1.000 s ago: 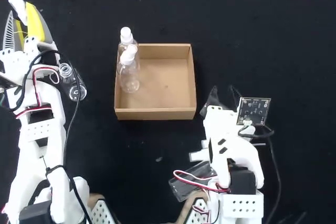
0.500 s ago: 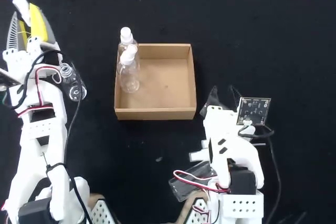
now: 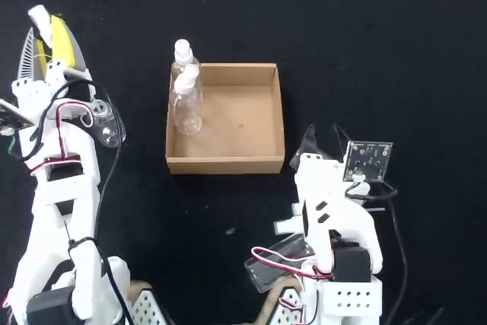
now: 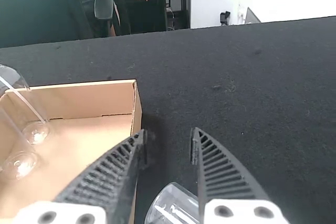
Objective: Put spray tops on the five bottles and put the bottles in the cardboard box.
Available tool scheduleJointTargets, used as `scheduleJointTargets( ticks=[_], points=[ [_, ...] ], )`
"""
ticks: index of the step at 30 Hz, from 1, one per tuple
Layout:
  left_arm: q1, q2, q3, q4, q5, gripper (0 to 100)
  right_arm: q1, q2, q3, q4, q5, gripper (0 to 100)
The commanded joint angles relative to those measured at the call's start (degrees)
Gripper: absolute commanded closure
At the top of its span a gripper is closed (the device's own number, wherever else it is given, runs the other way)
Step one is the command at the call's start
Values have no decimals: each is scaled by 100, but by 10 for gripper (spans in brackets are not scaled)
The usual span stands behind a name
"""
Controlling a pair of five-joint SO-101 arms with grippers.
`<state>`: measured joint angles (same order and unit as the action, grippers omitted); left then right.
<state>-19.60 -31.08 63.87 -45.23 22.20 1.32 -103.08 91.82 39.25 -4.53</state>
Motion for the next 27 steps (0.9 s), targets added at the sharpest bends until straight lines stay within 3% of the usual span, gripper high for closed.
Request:
scheduleJointTargets(
  ticks=[1, 5, 24, 27],
  points=[
    [13, -35, -13, -281, 35, 970, -88, -541, -180, -193, 44, 868],
    [13, -26, 75, -738, 9, 970, -88, -541, -180, -193, 44, 868],
    [13, 281, -31, -800, 0, 971, -88, -541, -171, -193, 44, 868],
    [13, 545, 22, -1407, 0, 971, -88, -541, -171, -193, 44, 868]
  ],
)
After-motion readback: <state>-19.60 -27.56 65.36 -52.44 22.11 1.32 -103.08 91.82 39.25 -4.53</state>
